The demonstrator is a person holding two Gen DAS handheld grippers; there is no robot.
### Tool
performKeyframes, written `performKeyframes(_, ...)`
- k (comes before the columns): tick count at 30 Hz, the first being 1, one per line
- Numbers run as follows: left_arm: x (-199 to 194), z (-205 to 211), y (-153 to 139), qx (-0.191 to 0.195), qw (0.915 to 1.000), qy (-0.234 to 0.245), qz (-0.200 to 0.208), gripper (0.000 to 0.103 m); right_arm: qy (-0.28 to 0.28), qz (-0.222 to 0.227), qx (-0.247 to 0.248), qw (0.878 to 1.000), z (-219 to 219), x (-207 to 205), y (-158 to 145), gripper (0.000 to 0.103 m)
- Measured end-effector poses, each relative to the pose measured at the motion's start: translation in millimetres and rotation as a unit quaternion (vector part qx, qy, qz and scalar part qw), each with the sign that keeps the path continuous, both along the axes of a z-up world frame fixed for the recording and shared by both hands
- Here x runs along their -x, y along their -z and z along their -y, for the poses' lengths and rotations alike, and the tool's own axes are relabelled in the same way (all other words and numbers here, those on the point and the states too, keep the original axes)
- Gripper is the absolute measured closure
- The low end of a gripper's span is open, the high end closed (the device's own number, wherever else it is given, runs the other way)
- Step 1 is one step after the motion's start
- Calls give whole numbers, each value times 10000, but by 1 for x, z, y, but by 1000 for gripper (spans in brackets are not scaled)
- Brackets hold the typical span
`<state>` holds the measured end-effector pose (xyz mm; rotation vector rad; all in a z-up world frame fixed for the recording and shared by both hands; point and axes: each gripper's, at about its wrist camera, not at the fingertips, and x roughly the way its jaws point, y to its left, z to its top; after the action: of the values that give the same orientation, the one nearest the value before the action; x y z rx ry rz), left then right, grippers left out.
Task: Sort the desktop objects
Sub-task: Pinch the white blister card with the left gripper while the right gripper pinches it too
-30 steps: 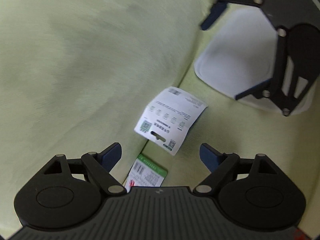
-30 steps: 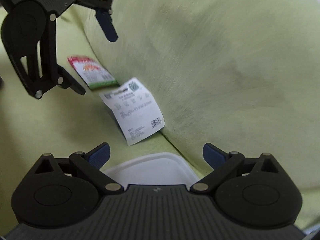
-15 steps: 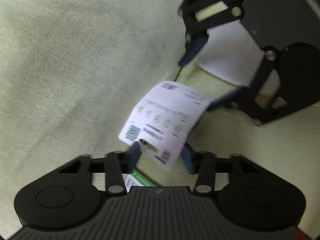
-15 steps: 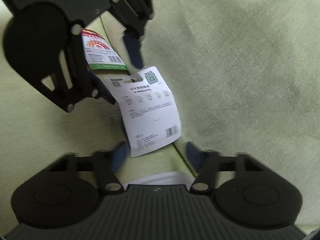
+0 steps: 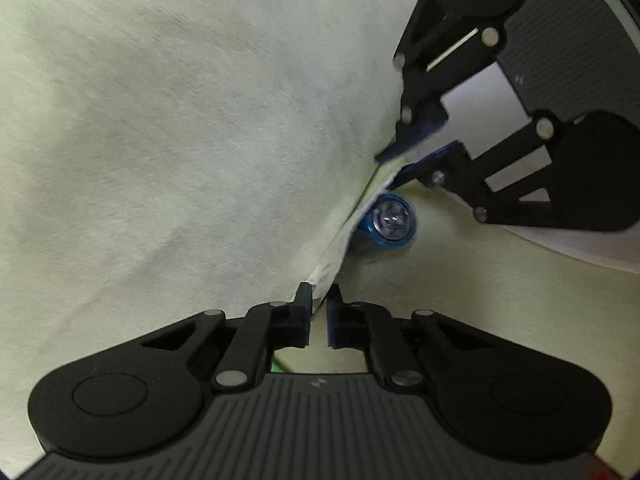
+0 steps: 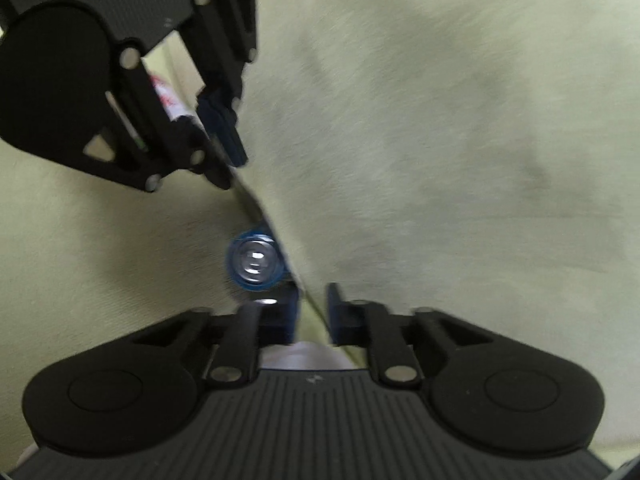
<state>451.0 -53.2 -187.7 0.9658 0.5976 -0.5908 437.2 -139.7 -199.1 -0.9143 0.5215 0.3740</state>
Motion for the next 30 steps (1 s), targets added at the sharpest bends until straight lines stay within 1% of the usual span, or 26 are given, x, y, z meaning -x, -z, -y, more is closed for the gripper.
performKeyframes(1, 0, 1, 1, 21, 10000, 15, -6, 99, -25, -4, 44, 10000, -1, 0, 2, 101)
performKeyframes(5, -6, -1, 1, 350, 9990, -118, -257, 100, -34, -17, 128, 9999, -1, -1, 8, 101)
performKeyframes(9, -9, -4, -5, 595, 9967, -284, -482, 100, 95, 19, -104, 9999, 0, 0, -3, 102)
performKeyframes(11, -10, -8, -12, 807, 9942, -351, -611, 103, 118, 18, -223, 9997, 1, 2, -11, 103)
performKeyframes(14, -8, -13, -26, 1114, 9903, -405, -730, 103, 96, 13, -250, 9996, 2, 10, -23, 103)
performKeyframes(18, 3, -16, -50, 1306, 9880, -359, -747, 103, 75, 74, -260, 9996, 1, 25, -40, 103)
performKeyframes(19, 6, -16, -54, 1312, 9879, -353, -755, 103, 91, 82, -286, 9995, 1, 29, -45, 103)
performKeyframes(23, 13, -14, -57, 1074, 9904, -355, -796, 103, 99, -65, -249, 9996, -4, 36, -54, 102)
performKeyframes(25, 14, -12, -52, 898, 9919, -316, -845, 103, 101, -251, -274, 9993, -6, 37, -49, 102)
performKeyframes(30, 1, -11, -32, 724, 9922, -345, -951, 103, 102, -341, -334, 9988, 3, 30, -37, 102)
